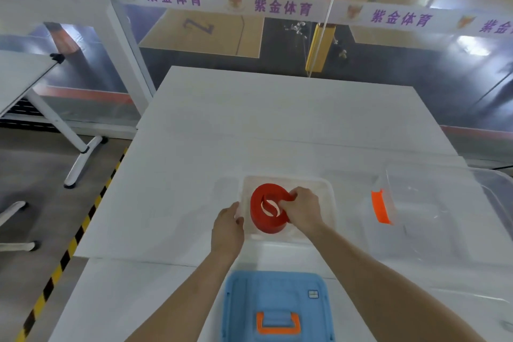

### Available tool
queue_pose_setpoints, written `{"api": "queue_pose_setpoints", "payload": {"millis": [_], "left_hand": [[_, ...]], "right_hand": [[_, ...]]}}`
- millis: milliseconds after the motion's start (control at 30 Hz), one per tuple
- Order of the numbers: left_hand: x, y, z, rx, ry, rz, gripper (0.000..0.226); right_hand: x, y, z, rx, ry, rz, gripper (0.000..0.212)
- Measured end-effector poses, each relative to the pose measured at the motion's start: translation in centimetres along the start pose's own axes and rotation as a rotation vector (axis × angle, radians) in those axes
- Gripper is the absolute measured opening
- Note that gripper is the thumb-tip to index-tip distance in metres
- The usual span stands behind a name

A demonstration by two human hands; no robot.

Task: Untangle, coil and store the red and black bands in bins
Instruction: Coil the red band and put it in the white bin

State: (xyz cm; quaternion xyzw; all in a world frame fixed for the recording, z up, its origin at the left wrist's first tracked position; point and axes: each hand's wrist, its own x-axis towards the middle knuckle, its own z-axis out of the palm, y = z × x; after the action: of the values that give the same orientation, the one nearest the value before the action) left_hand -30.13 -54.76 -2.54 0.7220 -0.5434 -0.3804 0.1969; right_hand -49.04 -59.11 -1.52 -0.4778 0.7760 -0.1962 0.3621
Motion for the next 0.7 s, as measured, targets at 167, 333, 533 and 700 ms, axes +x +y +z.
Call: {"api": "queue_pose_setpoints", "payload": {"millis": [167,333,533,700], "left_hand": [[0.0,-1.2,1.1,-0.037,0.047,0.001,0.041],[0.9,-2.2,2.1,-0.052,0.068,-0.017,0.040],[1.4,-3.0,2.3,-0.055,0.025,-0.059,0.054],[1.4,-2.7,2.2,-0.064,0.008,-0.083,0.053]], "right_hand": [[3.3,1.6,3.0,-0.098,-0.022,0.048,0.009],[5.4,3.0,6.1,-0.167,-0.073,0.080,0.024],[5.9,4.2,7.6,-0.163,-0.135,0.123,0.037],[5.8,4.1,6.9,-0.166,-0.196,0.079,0.060]]}}
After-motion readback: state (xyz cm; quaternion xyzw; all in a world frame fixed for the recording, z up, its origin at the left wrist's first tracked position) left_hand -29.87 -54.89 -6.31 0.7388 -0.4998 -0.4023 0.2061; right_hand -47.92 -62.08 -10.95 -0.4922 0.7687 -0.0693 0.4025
